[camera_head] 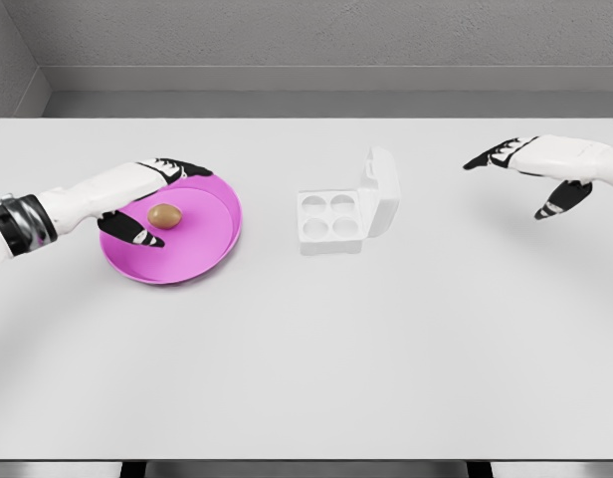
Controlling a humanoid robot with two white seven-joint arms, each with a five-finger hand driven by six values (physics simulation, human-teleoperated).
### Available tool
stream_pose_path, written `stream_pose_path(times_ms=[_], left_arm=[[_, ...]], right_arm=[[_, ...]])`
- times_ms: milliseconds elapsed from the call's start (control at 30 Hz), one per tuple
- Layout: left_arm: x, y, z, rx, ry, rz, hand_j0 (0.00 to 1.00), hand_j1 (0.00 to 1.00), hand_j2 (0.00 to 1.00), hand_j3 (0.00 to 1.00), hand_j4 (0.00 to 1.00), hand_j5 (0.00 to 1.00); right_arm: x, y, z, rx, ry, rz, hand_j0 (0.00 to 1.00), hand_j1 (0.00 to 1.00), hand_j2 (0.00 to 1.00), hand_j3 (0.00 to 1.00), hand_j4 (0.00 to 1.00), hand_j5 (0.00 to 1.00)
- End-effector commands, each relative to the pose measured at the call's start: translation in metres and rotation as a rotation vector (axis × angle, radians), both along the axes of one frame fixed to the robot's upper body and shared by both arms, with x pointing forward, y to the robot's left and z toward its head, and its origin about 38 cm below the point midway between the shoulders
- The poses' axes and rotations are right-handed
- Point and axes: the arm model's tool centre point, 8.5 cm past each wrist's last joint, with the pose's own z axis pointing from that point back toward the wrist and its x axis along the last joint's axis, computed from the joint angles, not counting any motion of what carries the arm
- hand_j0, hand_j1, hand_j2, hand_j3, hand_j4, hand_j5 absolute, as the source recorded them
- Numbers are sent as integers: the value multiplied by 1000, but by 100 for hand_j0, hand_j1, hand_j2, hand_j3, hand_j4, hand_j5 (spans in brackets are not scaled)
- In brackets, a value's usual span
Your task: Pack egg into the box and close the box lid
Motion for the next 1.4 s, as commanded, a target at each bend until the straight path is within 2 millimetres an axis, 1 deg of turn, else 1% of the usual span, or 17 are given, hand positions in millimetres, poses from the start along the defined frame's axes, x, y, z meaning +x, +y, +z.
stream_pose_path(times_ms=[0,67,133,167,200,233,300,367,400,633,733,767,800,967,1133,1267,1367], left_arm=[[2,3,-5,7,24,20,100,100,100,100,100,100],[3,9,-9,83,116,34,100,100,100,100,100,100],[8,10,-4,84,114,56,100,100,100,100,100,100],[9,10,-5,88,120,70,100,100,100,100,100,100],[10,11,-10,119,125,76,100,100,100,100,100,100],[15,10,-5,132,109,75,100,100,100,100,100,100],[21,4,-7,111,117,85,100,100,100,100,100,100],[28,3,-13,105,131,102,100,100,100,100,100,100],[29,-3,-17,120,132,94,100,100,100,100,100,100],[30,-6,-18,104,137,91,100,100,100,100,100,100],[31,-2,-21,106,149,106,100,100,100,100,100,100],[36,1,-19,111,149,123,100,100,100,100,100,100],[38,4,-26,127,170,133,100,100,100,100,100,100],[37,2,-27,143,170,124,100,100,100,100,100,100],[35,-8,-14,152,126,89,100,100,100,100,100,100],[35,-9,-15,178,119,92,100,100,100,100,100,100],[37,-9,-9,173,108,93,100,100,100,100,100,100]], right_arm=[[0,-1,1,7,0,-5,100,100,100,100,100,100],[1,0,2,12,-3,-5,100,100,100,100,100,100],[0,0,-3,9,8,-7,100,100,100,100,100,100],[0,-3,-5,9,13,-14,100,100,100,100,100,100],[0,-2,-5,9,14,-12,100,100,100,100,100,100],[1,-1,-6,9,15,-10,100,100,100,100,100,100],[3,14,-15,28,29,13,100,100,100,100,100,100],[5,13,-24,30,50,2,100,100,100,100,100,100],[7,5,-29,31,65,-28,100,100,100,100,100,100],[7,9,-30,26,67,-15,100,100,100,100,100,100],[8,13,-28,29,63,-7,100,100,100,100,100,100],[8,13,-28,29,62,-5,100,100,100,100,100,100],[8,13,-28,29,63,-7,100,100,100,100,100,100],[9,17,-30,35,63,0,100,100,100,100,100,100],[8,20,-29,35,61,7,100,100,100,100,100,100],[8,20,-28,36,59,8,100,100,100,100,100,100],[8,20,-28,36,59,8,100,100,100,100,100,100]])
